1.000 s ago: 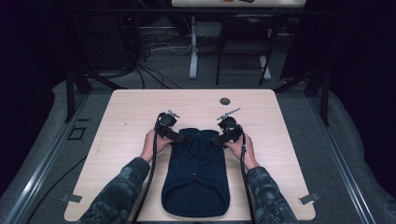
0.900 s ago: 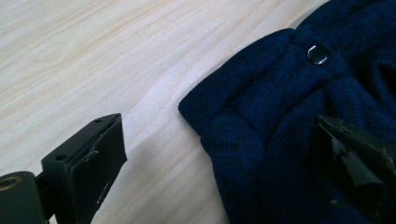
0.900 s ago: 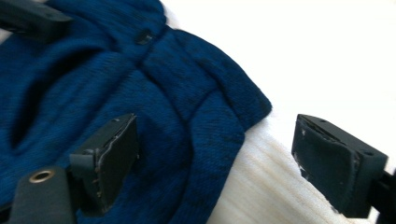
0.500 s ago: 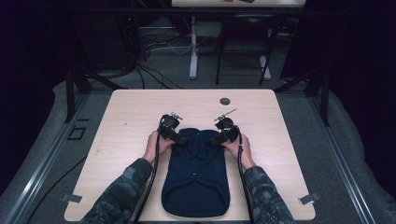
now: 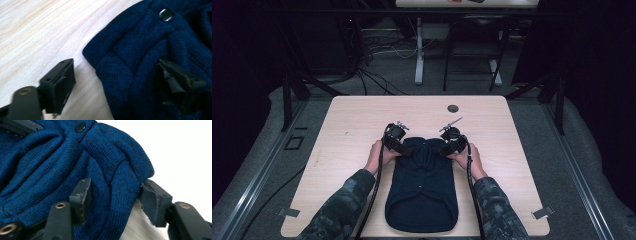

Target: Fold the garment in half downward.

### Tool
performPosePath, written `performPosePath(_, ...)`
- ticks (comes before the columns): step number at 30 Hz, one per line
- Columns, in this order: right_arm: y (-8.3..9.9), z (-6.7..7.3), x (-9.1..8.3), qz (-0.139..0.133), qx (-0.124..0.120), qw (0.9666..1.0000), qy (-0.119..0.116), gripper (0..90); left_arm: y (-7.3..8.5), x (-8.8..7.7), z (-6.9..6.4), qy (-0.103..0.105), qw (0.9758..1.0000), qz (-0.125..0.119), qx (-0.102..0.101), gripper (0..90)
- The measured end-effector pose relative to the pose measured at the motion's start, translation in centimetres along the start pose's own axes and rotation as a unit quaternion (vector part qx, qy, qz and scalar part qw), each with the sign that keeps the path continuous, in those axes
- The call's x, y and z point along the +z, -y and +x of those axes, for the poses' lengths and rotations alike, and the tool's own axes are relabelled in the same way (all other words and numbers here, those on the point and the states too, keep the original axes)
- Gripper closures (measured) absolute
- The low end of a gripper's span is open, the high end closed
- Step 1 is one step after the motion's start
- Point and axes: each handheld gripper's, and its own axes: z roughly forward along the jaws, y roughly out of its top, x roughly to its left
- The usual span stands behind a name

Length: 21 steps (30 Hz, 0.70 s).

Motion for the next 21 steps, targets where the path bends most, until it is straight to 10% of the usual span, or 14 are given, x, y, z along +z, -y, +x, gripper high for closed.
performPosePath(21,-0.18,0.17,-0.14,0.013,0.0,0.9998,-0.017,67.9,-0.34,-0.35,-0.33,0.019,0.9998,0.005,0.007,43.0)
